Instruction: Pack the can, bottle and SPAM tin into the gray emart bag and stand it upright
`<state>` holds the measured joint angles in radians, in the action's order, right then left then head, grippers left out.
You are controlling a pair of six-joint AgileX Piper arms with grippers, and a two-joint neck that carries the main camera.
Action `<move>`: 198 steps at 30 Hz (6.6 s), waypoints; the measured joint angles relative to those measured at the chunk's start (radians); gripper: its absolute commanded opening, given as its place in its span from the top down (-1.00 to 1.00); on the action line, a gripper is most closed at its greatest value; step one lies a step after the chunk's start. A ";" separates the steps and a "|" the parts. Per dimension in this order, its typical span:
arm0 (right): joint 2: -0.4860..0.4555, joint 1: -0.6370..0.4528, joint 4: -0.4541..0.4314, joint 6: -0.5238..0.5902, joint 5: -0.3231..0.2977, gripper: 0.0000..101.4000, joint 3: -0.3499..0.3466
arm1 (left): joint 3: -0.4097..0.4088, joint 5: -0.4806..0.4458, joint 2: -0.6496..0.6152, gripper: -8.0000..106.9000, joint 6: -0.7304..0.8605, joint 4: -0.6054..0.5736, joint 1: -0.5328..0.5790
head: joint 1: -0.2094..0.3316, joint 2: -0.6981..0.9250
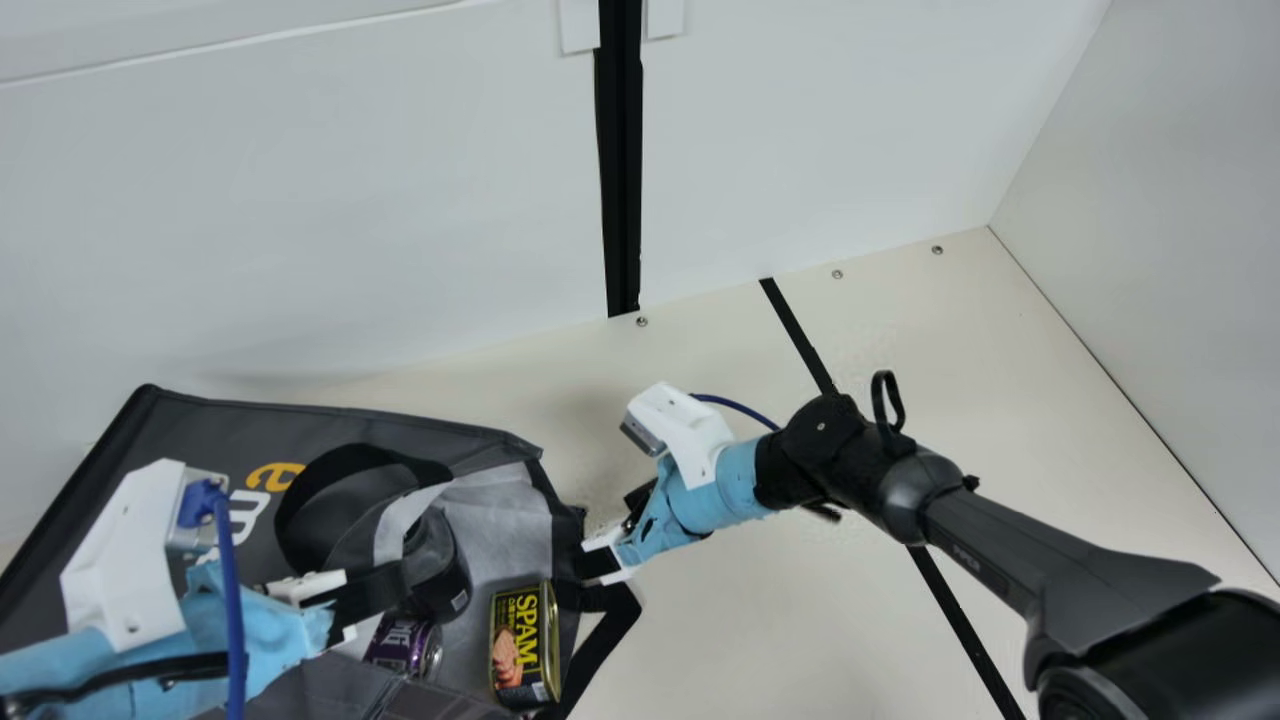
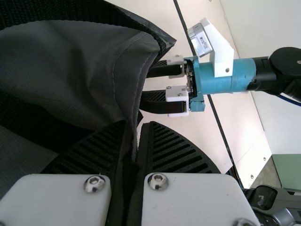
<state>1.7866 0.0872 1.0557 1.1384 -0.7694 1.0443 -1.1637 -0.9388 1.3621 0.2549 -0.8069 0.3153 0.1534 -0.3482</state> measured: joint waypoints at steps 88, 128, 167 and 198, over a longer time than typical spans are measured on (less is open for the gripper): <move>-0.340 -0.105 0.687 -0.162 -0.453 1.00 -0.159 | -0.216 -0.032 -0.061 1.00 -0.105 -0.073 -0.106 | 0.000 0.002; -0.863 -0.292 0.474 -0.681 -0.454 1.00 0.063 | -0.493 -0.281 -0.173 1.00 -0.385 0.096 0.099 | -0.002 0.000; -0.569 -0.345 0.181 -0.133 -0.392 1.00 -0.003 | -0.450 -0.281 0.202 1.00 0.178 -0.127 -0.037 | 0.000 0.000; -0.317 -0.105 0.181 0.078 -0.114 1.00 0.114 | -0.856 -0.281 0.511 1.00 0.235 -0.055 -0.051 | -0.002 0.000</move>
<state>1.4701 -0.0182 1.2364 1.2165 -0.8837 1.1587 -2.0193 -1.2196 1.8730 0.4897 -0.8622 0.2645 0.1519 -0.3482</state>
